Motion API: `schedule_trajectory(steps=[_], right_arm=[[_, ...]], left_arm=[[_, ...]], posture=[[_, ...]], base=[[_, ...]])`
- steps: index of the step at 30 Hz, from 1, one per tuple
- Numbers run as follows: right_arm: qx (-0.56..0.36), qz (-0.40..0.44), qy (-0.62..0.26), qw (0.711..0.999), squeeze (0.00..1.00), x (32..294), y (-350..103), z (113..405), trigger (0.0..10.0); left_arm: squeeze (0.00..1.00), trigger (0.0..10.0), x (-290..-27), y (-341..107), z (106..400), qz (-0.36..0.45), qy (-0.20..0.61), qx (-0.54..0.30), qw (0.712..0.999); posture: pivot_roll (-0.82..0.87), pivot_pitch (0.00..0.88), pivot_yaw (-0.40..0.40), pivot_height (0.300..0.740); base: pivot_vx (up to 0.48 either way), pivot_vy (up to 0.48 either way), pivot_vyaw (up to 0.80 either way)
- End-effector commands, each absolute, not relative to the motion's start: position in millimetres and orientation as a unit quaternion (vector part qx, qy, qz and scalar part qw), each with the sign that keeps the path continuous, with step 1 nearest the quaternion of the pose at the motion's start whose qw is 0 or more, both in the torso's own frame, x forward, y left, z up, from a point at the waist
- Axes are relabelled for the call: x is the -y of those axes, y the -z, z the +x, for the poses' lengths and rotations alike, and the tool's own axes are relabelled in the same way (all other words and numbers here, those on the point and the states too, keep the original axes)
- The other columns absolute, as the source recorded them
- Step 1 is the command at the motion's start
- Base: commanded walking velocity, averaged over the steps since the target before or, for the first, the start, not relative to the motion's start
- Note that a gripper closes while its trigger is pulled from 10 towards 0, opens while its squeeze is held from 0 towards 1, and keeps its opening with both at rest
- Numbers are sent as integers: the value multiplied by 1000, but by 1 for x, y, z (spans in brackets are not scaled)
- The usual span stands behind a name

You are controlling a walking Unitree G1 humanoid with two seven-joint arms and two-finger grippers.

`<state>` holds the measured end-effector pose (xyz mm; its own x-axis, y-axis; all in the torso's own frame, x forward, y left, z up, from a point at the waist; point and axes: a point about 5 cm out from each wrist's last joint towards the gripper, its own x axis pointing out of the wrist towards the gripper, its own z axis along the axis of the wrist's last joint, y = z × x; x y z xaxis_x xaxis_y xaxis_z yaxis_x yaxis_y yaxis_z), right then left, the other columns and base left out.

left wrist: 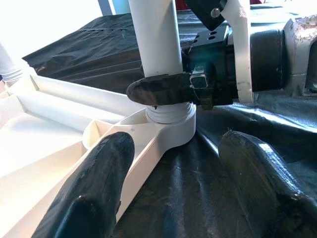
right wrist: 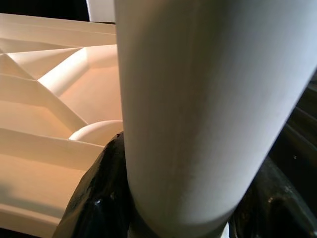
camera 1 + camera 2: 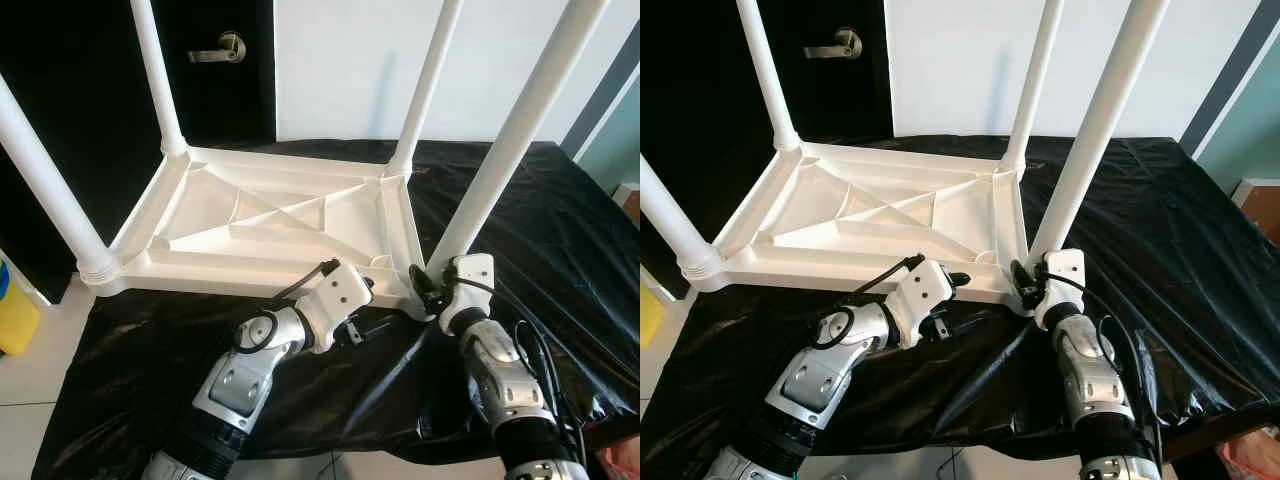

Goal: Building children table

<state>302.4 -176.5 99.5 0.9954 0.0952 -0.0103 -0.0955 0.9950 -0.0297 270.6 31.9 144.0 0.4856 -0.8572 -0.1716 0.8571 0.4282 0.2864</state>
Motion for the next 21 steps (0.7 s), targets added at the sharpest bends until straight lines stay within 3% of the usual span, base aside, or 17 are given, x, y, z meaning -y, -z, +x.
schedule_trajectory(steps=[1,6,9,16,17,18,19,21], right_arm=[[-36,-23,10,999,0,181,-88,297,10000],[-28,16,91,995,0,155,-93,300,10000],[-27,26,86,996,0,144,-97,301,10000],[-22,24,84,996,0,143,-100,299,10000],[-18,21,86,996,725,144,-101,299,10000],[-18,21,86,996,725,144,-101,299,10000],[-14,23,89,996,1000,144,-102,298,10000],[-6,23,87,996,1000,144,-103,298,10000]], left_arm=[[0,10000,-34,-143,273,169,479,1,861],[0,10000,-33,-143,272,167,478,0,862],[0,10000,-33,-142,271,166,478,0,863],[0,10000,-34,-142,271,166,477,-2,863],[0,10000,-34,-142,271,166,477,-2,863],[0,10000,-34,-142,271,166,477,-2,863],[0,10000,-35,-142,271,166,477,-2,863],[0,10000,-35,-142,270,165,477,-3,863]], posture=[[15,0,-70,740],[21,0,-73,740],[20,0,-72,740],[22,0,-73,740],[22,0,-72,740],[22,0,-72,740],[22,0,-72,740],[21,0,-71,740]], base=[[0,0,0],[0,0,0],[0,0,0],[0,0,0],[0,0,0],[0,0,0],[0,0,0],[0,0,0]])
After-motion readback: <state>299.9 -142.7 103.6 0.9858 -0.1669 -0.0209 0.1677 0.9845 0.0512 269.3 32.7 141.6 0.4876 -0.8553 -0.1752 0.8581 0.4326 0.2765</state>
